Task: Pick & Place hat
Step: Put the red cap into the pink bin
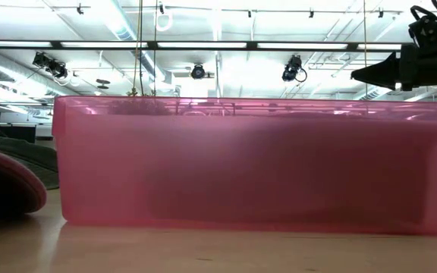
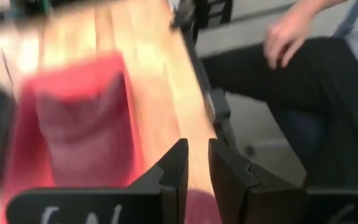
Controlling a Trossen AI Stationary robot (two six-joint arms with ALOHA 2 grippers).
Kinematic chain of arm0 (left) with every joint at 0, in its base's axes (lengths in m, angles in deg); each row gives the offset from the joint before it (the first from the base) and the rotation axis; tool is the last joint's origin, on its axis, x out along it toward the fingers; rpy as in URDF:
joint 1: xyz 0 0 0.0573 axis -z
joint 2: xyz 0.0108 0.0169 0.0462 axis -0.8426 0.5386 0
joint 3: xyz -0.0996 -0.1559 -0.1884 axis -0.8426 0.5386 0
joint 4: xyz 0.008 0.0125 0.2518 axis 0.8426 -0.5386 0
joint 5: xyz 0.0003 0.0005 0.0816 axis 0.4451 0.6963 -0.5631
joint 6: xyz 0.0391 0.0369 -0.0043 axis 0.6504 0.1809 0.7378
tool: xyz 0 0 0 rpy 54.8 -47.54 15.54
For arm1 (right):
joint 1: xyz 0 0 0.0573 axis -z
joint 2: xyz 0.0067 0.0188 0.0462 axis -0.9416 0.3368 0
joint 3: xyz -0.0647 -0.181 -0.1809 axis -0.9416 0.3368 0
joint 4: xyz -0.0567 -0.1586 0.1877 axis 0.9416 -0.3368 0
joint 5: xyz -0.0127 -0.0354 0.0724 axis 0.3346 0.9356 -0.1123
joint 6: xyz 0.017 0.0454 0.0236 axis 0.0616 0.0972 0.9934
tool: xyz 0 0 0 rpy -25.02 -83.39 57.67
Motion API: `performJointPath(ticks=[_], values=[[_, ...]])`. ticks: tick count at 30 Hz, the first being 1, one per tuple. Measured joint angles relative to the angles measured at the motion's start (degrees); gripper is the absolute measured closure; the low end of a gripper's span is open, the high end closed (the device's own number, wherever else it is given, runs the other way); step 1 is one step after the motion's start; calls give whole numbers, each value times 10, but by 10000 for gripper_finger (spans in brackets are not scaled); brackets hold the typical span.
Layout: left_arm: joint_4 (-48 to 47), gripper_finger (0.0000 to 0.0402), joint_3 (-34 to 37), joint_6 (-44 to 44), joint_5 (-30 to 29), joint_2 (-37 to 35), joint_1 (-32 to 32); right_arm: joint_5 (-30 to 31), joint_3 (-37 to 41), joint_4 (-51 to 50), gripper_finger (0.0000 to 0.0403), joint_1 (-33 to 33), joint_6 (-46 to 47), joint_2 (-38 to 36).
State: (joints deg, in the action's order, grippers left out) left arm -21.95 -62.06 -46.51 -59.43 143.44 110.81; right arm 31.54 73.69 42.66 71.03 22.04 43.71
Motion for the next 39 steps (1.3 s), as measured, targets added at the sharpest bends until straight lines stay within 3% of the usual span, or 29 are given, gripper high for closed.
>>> performJointPath(ticks=[9, 14, 22, 31, 34, 39], values=[[-167, 335, -56, -324, 172, 93, -37, 0, 0, 0, 243, 0, 0, 0], [-259, 335, -56, -498, 204, 118, -51, 0, 0, 0, 243, 0, 0, 0], [-282, 335, -56, -565, 238, 125, -51, 0, 0, 0, 243, 0, 0, 0], [-283, 330, -56, -581, 296, 125, -50, 0, 0, 0, 243, 0, 0, 0], [-283, 306, -56, -582, 301, 125, -50, 0, 0, 0, 243, 0, 0, 0], [-282, 232, -55, -586, 294, 127, -46, 0, 0, 0, 243, 0, 0, 0]])
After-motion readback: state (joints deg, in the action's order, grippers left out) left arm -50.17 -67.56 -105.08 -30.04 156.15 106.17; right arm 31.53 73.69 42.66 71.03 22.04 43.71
